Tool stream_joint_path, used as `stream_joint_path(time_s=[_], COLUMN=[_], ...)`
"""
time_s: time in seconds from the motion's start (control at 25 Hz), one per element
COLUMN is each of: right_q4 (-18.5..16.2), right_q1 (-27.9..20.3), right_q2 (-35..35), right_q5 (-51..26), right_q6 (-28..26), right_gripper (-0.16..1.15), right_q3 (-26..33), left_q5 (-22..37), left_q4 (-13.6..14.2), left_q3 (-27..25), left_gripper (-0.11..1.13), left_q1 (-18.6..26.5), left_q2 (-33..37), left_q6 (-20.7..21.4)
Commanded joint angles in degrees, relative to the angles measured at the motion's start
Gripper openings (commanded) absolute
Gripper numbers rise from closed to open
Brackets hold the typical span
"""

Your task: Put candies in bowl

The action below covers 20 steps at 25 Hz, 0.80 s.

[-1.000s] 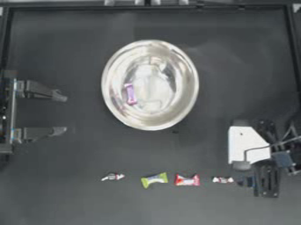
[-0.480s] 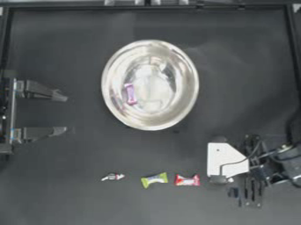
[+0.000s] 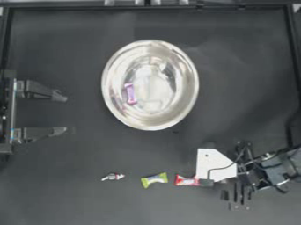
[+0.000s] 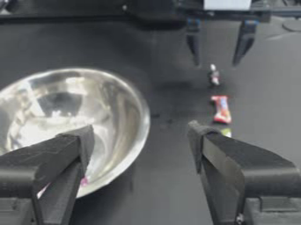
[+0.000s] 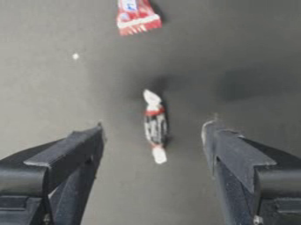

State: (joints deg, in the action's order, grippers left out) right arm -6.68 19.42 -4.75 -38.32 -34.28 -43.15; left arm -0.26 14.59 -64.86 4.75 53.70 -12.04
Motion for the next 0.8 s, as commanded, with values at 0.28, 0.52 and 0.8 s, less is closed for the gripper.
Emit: stream_joint_path(time_s=[0.28,0.52,0.8], right_q4=[-0.9,-1.3,-1.1], right_q1=[0.1,-0.2,-0.3], right_q2=[1.8,3.0,3.5], right_q5=[1.8,2.5,3.4], right_q6=[-1.0,-1.1,-0.9], right_gripper=[0.96,0.96,0.8], right_q3=[-0.5,-0.7,-1.1], left_q5=[-0.6,-0.6,-0.7], left_q4=[-1.8,-1.8,-1.8], left_q3=[-0.2,-0.2,-0.2], left_gripper=[0.96,0.96,0.96], left_q1=[0.0,0.0,0.0], left_q2=[-0.3,-0.3,-0.3], left_q6=[0.0,0.0,-0.1])
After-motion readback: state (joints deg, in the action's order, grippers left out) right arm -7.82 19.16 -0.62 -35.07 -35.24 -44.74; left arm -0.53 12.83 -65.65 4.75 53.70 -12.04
